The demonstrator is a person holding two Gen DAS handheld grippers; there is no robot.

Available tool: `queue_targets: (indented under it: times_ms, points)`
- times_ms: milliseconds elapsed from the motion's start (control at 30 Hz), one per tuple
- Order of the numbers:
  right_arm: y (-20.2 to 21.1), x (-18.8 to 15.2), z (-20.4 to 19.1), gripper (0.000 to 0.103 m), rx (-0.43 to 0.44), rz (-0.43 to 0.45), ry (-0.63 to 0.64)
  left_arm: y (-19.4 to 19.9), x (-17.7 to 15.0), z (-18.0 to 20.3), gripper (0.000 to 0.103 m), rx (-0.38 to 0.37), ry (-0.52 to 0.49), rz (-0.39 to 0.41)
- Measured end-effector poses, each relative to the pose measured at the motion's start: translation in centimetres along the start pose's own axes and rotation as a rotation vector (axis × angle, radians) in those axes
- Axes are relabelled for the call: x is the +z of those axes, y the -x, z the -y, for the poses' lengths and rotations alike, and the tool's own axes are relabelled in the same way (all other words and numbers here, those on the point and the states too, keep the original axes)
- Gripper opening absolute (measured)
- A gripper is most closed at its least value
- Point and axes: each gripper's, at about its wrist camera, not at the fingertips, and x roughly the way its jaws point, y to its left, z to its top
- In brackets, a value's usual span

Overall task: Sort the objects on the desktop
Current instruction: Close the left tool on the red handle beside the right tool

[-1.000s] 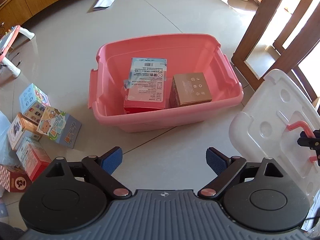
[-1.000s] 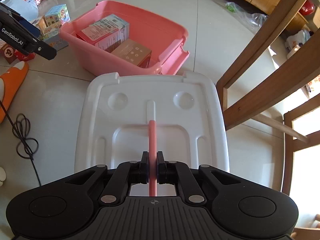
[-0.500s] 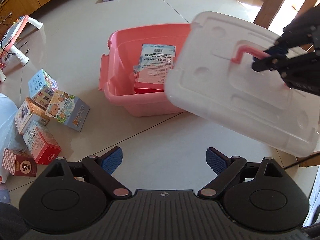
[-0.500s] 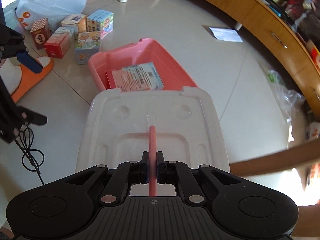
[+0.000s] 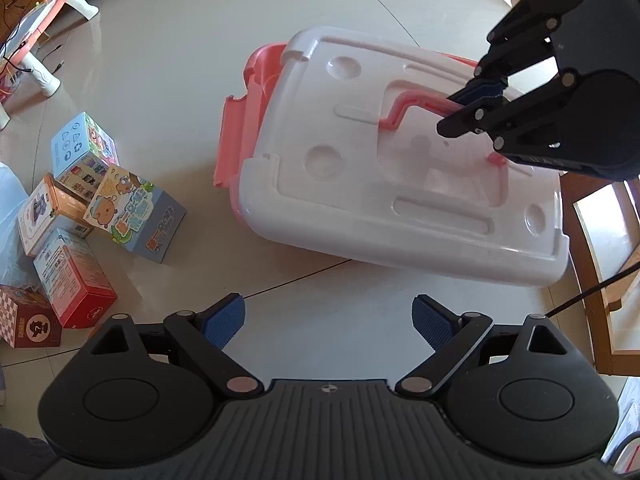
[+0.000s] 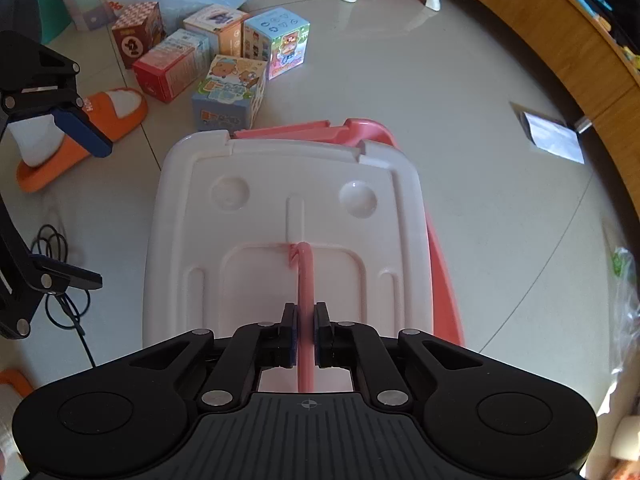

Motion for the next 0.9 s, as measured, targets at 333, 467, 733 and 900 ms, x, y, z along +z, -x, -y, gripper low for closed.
queue_targets:
  times_ms: [333, 467, 733, 900]
  points:
    - [-1.6, 2.6, 0.6, 0.01, 0.004, -0.082, 0.178, -1.1, 0.2, -0.8, 0.093, -0.023, 0.037, -0.037]
    - [-1.9, 2.5, 0.4, 0.01, -0.004, -0.079, 0.167, -1.3, 0.4, -1.1, 0.093, -0.026, 0.045, -0.036]
    - [0.3, -1.0, 1.8, 0.044, 0.002, 0.027, -0.05, -0.6, 2.5, -1.1, 0.093, -0.045, -0.021, 0.036]
    - [1.1, -4.9, 2.4, 0.043, 0.024, 0.068, -0.21, 0.0, 5.4, -0.2, 0.089, -0.052, -0.151, 0.118]
